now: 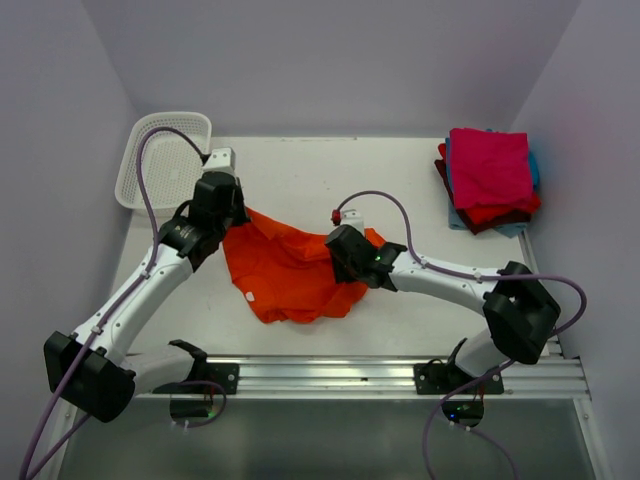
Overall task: Fold and stack the t-shirts
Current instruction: Flatten the tshirt out
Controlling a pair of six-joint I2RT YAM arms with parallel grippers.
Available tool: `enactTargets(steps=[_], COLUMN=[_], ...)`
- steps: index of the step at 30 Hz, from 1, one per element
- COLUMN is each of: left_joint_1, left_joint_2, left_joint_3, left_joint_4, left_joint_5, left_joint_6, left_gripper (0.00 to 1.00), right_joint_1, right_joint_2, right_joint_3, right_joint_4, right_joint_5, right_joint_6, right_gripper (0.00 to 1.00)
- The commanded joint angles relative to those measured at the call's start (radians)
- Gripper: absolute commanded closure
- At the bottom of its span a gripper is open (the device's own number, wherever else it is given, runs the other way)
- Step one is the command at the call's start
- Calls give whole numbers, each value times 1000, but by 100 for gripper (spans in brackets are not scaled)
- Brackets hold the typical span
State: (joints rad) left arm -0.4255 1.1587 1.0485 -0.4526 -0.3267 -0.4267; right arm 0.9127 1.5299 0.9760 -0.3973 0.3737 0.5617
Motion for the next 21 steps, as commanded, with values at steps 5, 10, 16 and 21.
enactTargets(steps=[5, 10, 16, 21], left_joint_1=[8, 8, 8, 8], left_joint_2=[-22, -25, -22, -31], left_joint_3=[-4, -7, -8, -8], left_joint_4=[31, 25, 32, 26], left_joint_5=[5, 0, 6, 0], left_joint_6=[0, 0, -3, -1], left_gripper=[100, 100, 100, 100], right_joint_1=[-5, -1, 0, -1], right_joint_2=[-13, -27, 47, 128], right_joint_3=[52, 81, 176, 222], right_joint_4=[-3, 32, -12, -51], right_joint_5=[68, 12, -18, 4], right_joint_6=[-29, -68, -111, -95], right_gripper=[55, 57, 55, 50])
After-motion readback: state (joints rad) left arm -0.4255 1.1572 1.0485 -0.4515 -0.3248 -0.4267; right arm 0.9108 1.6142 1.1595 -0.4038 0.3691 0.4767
